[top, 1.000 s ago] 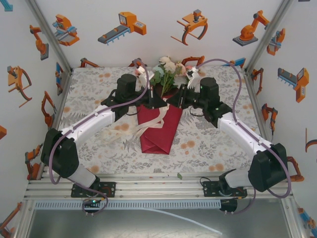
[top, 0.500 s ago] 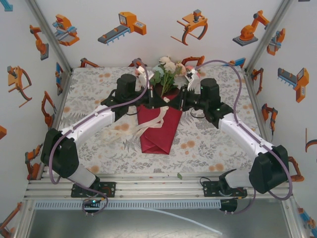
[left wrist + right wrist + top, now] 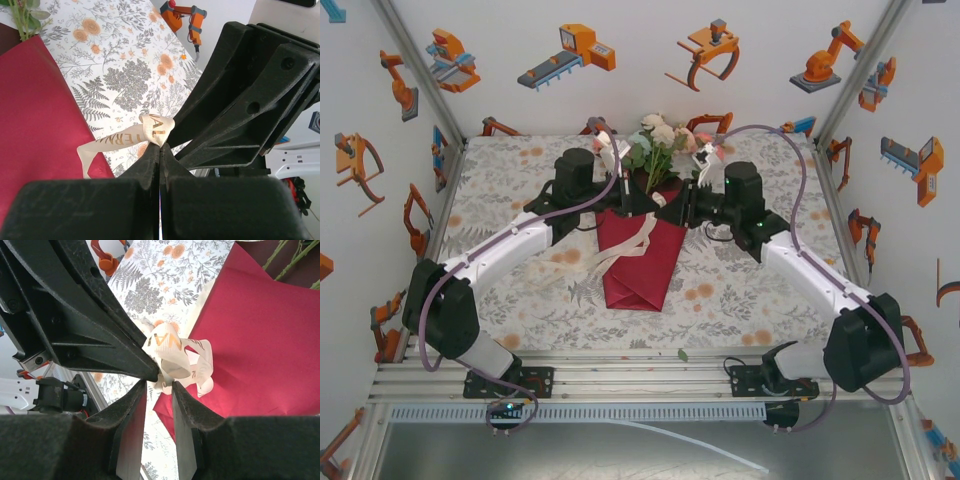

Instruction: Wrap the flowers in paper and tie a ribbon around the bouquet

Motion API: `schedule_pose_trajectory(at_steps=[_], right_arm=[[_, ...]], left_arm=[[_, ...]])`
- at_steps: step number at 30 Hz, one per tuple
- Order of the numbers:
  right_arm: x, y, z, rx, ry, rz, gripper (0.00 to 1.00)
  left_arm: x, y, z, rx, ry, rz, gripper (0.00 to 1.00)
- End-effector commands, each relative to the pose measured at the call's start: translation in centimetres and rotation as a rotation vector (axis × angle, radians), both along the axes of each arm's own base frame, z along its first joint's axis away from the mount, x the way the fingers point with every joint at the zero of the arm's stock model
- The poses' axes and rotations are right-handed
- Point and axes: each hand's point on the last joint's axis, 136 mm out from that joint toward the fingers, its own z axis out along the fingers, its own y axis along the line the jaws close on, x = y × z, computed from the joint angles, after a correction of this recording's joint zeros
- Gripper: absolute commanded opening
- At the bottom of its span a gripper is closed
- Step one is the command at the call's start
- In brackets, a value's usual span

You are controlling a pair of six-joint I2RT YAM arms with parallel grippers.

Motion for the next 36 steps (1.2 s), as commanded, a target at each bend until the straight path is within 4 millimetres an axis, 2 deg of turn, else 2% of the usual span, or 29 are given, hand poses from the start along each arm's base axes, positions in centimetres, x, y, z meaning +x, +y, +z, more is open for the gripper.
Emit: schedule_pose_trajectory(at_steps=[1,5,8,12,15,17,19,20,23,28,31,36], right_arm=[[1.1,0.0,3.0,0.021,-0.128,-0.027,0.3],[1.4,-0.7,2.7,-0.029,-0.14,-0.057,0.38],[1.4,-0.9,2.7,-0.036,-0.154,-0.066,0.38],[1.6,-0.6,3.2,-0.013,-0.167,-0.057,0.23],[1.8,-0.4,3.7,0.0,-0.182,-0.054,0.16],[1.8,-0.4,3.9,0.001,-0.191,-0.053,0.07],[1.6,-0.3,3.9,0.003,-0.187,-0.04,0.0],[1.4,-0.3,3.9,0.004,-0.184,-0.035,0.0],[0.7,-0.3,3.2,-0.009,-0.157,-0.012,0.0],[-0.9,-0.2,1.9,-0.016,-0.112,0.045,0.0],[-1.5,-0.7,1.1,-0.052,-0.088,0.04,0.0],[-2.8,-1.2,0.9,-0.071,-0.107,0.057,0.0]], left_arm=[[-0.8,-0.3,1.3,-0.03,-0.019,-0.034,0.0],[-0.8,-0.3,1.3,-0.029,-0.024,-0.035,0.0],[-0.9,-0.4,1.4,-0.031,-0.024,-0.038,0.0],[-1.0,-0.4,1.6,-0.036,-0.027,-0.043,0.0],[-1.1,-0.4,1.4,-0.033,-0.02,-0.047,0.0],[-1.0,-0.3,1.4,-0.027,-0.019,-0.039,0.06],[-0.4,0.3,1.2,-0.002,-0.028,0.002,0.24],[0.0,0.7,1.0,0.013,-0.032,0.031,0.27],[1.5,2.4,0.9,0.045,-0.047,0.12,0.24],[3.0,3.8,0.9,0.038,-0.055,0.176,0.04],[3.5,4.4,0.7,0.043,-0.047,0.201,0.04],[4.7,5.7,-0.1,0.05,-0.022,0.267,0.04]])
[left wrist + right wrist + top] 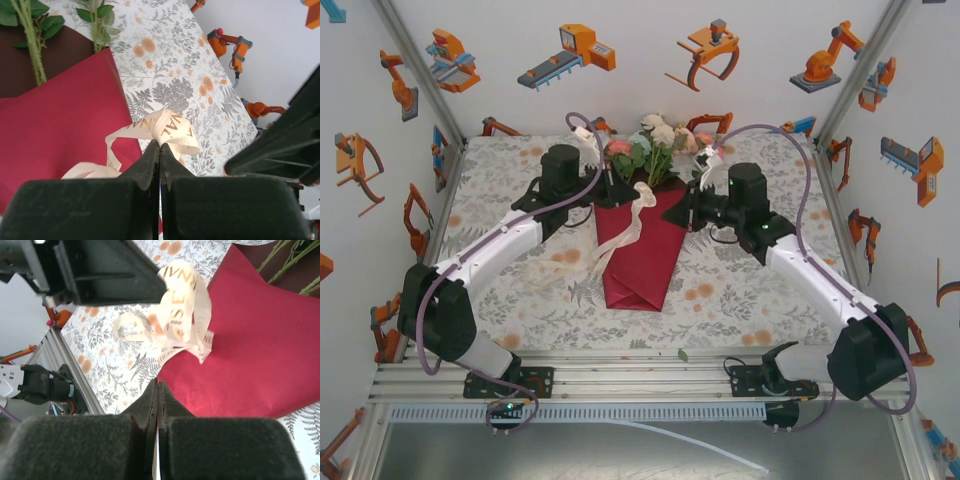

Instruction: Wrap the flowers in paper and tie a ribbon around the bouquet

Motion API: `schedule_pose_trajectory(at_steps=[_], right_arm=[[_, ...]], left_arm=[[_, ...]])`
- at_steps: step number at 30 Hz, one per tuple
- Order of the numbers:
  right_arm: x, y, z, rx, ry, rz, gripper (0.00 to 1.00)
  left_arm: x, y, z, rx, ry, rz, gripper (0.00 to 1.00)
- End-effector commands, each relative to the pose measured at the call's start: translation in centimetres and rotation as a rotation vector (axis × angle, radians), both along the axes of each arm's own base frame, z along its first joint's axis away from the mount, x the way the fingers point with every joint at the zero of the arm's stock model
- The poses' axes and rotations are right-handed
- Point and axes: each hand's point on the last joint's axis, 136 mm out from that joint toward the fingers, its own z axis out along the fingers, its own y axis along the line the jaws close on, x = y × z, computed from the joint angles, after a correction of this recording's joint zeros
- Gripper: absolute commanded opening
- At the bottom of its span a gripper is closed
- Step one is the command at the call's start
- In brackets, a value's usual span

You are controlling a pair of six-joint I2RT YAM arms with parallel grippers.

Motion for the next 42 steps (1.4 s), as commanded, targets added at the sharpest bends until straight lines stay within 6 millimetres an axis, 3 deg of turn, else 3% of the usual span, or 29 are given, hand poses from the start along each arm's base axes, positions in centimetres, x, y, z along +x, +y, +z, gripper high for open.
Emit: schedule_pose_trajectory(at_steps=[1,4,5,6,7,10,15,24,30,33,37,42], right_arm=[[-1.4,-0.7,0.4,-0.009,-0.037,0.015,0.0],[-1.4,-1.7,0.1,-0.015,-0.052,-0.032,0.0],[-1.2,-2.1,-0.3,-0.028,-0.05,-0.057,0.07],[-1.2,-2.2,-0.3,-0.031,-0.052,-0.064,0.24],[-1.0,-2.1,0.0,-0.027,-0.058,-0.066,0.35],[0.3,-1.2,1.5,0.007,-0.104,-0.072,0.44],[3.8,0.1,1.6,0.004,-0.101,-0.11,0.46],[4.9,2.5,1.2,-0.008,-0.097,-0.057,0.4],[4.7,3.4,1.2,-0.021,-0.095,-0.017,0.46],[5.2,3.2,0.4,-0.058,-0.093,-0.041,0.44],[6.6,1.4,-1.6,-0.201,-0.106,-0.136,0.35],[6.0,1.1,-2.2,-0.244,-0.123,-0.112,0.3]], left_arm=[[0.4,1.2,0.7,-0.016,-0.008,0.048,0.04],[0.5,1.3,0.4,-0.022,0.006,0.049,0.04],[0.3,1.1,0.6,-0.031,0.005,0.034,0.04],[-0.1,0.7,0.8,-0.048,0.009,0.008,0.04],[-0.4,0.2,0.9,-0.069,0.016,-0.022,0.04],[-1.3,-1.5,0.9,-0.101,0.047,-0.097,0.04],[-1.3,-1.5,-0.2,-0.058,0.067,-0.06,0.03],[-1.4,-2.1,-0.1,-0.068,0.078,-0.079,0.02],[-1.4,-1.9,-0.1,-0.061,0.08,-0.072,0.02],[-1.5,-2.0,0.1,-0.067,0.079,-0.079,0.02],[-1.5,-1.6,0.6,-0.068,0.068,-0.064,0.02],[-1.5,-1.3,0.9,-0.068,0.066,-0.054,0.02]])
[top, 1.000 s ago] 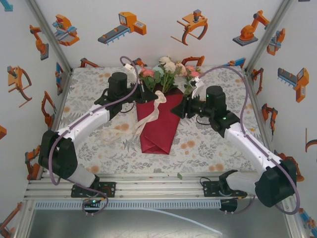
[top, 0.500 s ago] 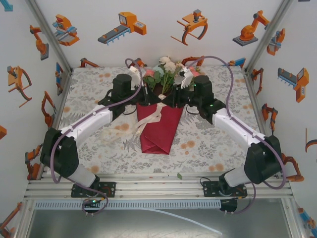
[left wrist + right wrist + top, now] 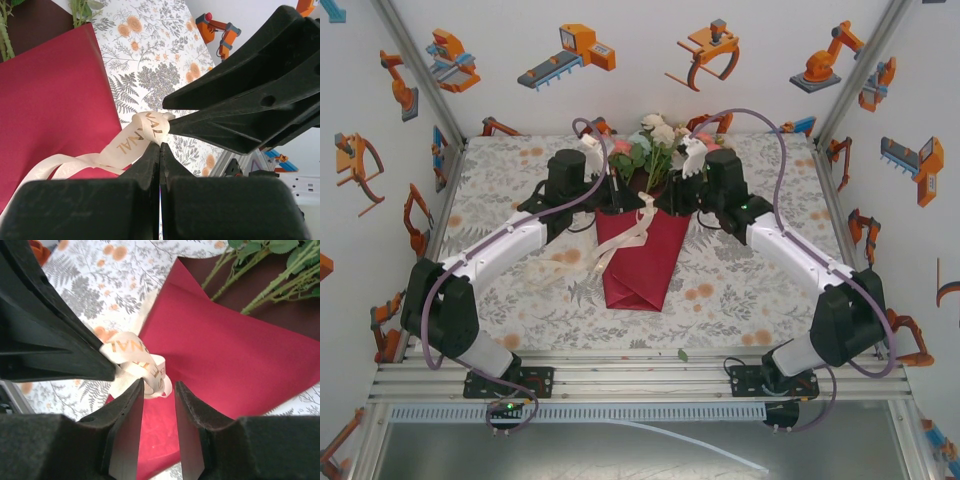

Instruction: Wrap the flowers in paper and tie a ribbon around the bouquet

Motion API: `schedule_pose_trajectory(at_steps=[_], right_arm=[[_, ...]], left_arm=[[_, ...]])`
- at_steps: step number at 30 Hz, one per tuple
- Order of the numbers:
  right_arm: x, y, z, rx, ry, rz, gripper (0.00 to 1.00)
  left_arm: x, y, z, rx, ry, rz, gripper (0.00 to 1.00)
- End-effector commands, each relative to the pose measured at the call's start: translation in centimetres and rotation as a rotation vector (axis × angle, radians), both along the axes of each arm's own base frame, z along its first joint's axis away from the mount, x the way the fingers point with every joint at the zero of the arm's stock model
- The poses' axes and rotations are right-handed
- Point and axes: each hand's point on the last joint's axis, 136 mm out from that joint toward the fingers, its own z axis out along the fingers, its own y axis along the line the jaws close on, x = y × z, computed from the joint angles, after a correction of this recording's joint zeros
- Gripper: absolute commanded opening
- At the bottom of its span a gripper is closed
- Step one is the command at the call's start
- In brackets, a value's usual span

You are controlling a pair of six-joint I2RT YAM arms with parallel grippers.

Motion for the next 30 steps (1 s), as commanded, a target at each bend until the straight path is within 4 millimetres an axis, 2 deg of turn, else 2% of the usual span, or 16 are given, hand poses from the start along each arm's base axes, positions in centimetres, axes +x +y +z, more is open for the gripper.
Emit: schedule_pose_trajectory(at_steps=[1,2,8,13,15,16,18,20,22,30], right_arm=[[0.4,-0.5,0.1,-0.062,-0.039,-0.017,0.24],[0.5,-0.7,0.0,-0.067,-0.037,-0.032,0.18],[1.0,-1.8,-0.2,-0.114,-0.057,-0.085,0.0],[1.1,-5.2,-0.7,-0.204,-0.097,-0.228,0.0],[-0.2,-4.2,0.1,-0.186,-0.118,-0.139,0.0],[-1.1,-3.2,0.6,-0.162,-0.132,-0.063,0.08],[-2.6,-1.5,1.4,-0.149,-0.173,0.044,0.33],[-3.2,-0.4,1.8,-0.192,-0.235,0.102,0.46],[-3.0,0.2,1.9,-0.232,-0.278,0.132,0.48],[-1.7,3.0,2.4,-0.301,-0.43,0.227,0.46]], left_arm=[[-0.1,0.2,2.5,-0.033,-0.035,0.002,0.02],[0.0,0.2,2.4,-0.032,-0.034,0.004,0.02],[0.3,0.7,2.3,-0.029,-0.026,0.021,0.03],[0.7,1.7,2.1,-0.023,-0.021,0.055,0.03],[0.7,1.7,2.1,-0.027,-0.017,0.049,0.03],[0.6,1.5,2.0,-0.03,-0.01,0.041,0.03],[0.7,1.3,1.9,-0.038,-0.001,0.032,0.03],[0.7,1.2,2.0,-0.047,0.002,0.029,0.03],[0.7,1.2,2.0,-0.05,0.003,0.031,0.03],[0.5,1.1,2.2,-0.052,0.004,0.022,0.03]])
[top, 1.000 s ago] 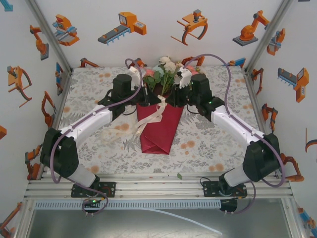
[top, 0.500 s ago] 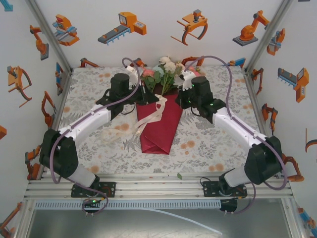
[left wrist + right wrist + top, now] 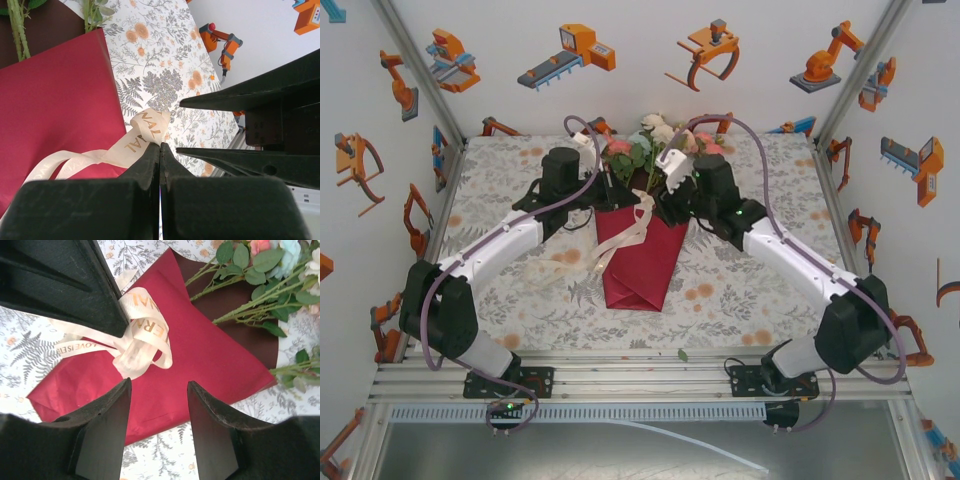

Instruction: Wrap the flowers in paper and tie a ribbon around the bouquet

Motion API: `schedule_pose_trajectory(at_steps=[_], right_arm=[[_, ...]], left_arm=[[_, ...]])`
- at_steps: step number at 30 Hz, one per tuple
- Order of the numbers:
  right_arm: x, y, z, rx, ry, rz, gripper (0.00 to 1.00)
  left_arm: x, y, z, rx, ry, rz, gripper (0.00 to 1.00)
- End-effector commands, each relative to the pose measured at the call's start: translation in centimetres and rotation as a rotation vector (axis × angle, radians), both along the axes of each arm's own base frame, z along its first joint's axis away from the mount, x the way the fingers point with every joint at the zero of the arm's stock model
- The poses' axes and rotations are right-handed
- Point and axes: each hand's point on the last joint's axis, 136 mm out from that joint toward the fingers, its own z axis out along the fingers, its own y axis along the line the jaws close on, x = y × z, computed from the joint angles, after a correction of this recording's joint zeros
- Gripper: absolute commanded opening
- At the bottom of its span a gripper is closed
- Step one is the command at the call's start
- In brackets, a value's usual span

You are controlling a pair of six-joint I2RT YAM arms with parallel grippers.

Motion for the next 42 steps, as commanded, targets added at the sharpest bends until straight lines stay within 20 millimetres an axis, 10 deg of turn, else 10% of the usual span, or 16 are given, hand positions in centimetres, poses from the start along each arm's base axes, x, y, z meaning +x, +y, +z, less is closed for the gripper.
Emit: schedule_pose_trajectory(at_steps=[1,22,26,30,36,42], right_arm=[[0.7,1.6,2.3,-0.002,-0.127,0.07,0.46],[1.7,4.3,1.7,0.0,-0.132,0.186,0.39],[1.7,4.7,1.9,0.013,-0.136,0.201,0.2],[2.3,3.4,2.8,0.02,-0.142,0.1,0.0],[0.9,0.2,4.0,0.056,-0.134,-0.026,0.0],[2.7,-6.4,6.7,0.206,-0.159,-0.342,0.0]], left_arm=[[-0.5,-0.2,2.1,-0.041,-0.024,-0.024,0.03],[-0.8,-0.6,2.6,-0.057,-0.022,-0.038,0.03],[-0.5,-0.2,3.0,-0.076,-0.019,-0.016,0.03],[0.9,2.1,1.6,-0.038,0.037,0.109,0.02],[4.5,8.6,-3.4,-0.064,0.242,0.36,0.0],[4.5,9.4,-6.3,-0.062,0.311,0.367,0.0]])
